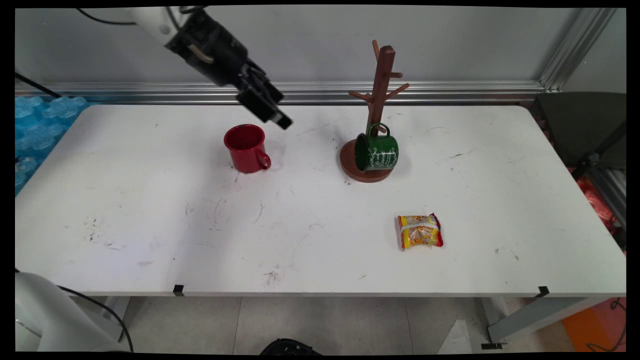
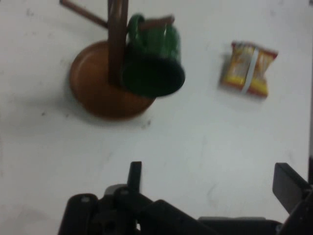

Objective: Pick up the green mug from the rack

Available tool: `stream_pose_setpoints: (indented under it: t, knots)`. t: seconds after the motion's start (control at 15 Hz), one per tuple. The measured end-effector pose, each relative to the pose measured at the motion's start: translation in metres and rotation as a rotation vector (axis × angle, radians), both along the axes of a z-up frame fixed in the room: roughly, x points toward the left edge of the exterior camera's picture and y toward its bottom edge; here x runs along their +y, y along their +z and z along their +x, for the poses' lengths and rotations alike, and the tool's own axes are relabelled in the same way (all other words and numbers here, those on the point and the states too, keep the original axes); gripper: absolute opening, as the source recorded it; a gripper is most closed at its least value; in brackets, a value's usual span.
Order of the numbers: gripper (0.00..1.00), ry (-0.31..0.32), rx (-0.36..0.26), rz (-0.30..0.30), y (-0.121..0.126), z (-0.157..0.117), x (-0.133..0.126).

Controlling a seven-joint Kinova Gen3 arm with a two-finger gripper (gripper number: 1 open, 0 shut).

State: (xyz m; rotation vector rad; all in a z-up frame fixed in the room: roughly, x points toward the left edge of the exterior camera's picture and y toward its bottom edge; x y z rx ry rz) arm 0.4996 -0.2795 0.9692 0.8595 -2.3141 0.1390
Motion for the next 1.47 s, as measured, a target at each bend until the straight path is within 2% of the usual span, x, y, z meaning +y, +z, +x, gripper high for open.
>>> stream_pose_setpoints:
  t: [0.13,0.6,1.0,1.47]
  knots:
    - [1.0,0.036,0.054,0.009,-0.007,-0.011,-0.006]
    - [1.0,0.131,0.165,0.048,-0.04,-0.047,-0.029]
    - [1.0,0.209,0.211,0.098,-0.071,-0.069,-0.043]
    - [1.0,0.252,0.231,0.137,-0.1,-0.087,-0.052]
